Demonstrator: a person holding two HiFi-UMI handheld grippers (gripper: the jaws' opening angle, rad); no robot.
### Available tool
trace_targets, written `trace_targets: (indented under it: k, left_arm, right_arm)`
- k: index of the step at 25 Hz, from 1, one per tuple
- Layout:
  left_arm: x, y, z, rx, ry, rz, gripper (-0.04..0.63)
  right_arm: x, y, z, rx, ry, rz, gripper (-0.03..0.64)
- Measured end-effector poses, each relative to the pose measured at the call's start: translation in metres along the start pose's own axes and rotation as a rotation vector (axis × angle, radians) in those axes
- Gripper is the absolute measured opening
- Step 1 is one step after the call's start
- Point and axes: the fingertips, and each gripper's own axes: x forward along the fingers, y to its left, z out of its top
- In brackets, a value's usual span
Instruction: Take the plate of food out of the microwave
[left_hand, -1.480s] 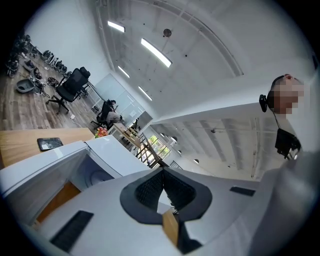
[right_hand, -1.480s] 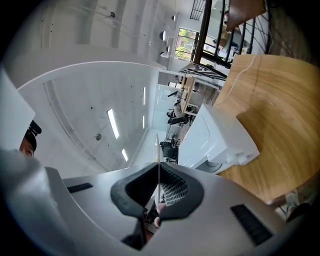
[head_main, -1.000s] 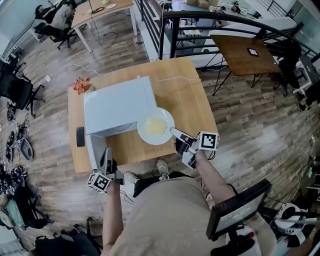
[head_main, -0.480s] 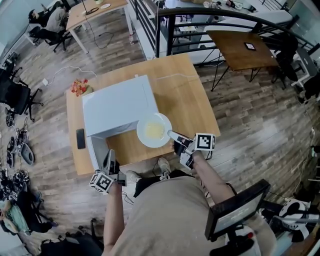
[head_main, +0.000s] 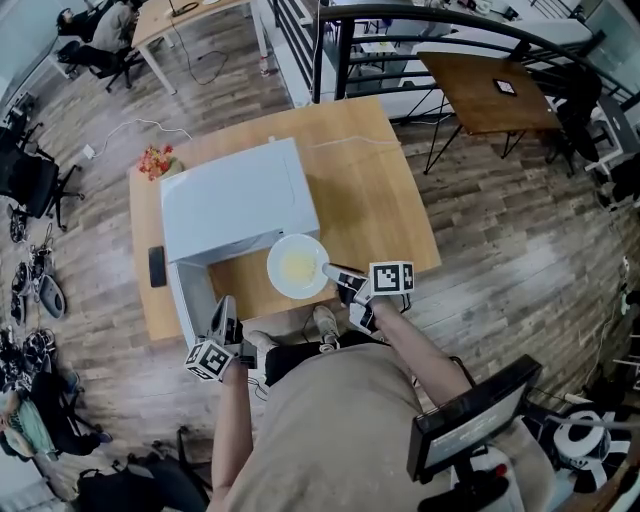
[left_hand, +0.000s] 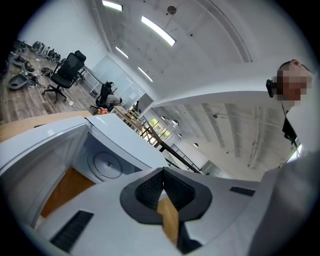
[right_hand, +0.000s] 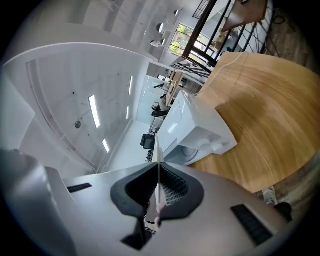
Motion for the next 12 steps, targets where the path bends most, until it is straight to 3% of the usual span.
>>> trace_targets:
  k: [12]
  left_arm:
    - [0.007,0.02,-0.041,0.07,0.11,0.081,0.005]
  right_arm:
    - [0.047,-0.055,-0.032,-0.02,0.133,-0.051,0.017]
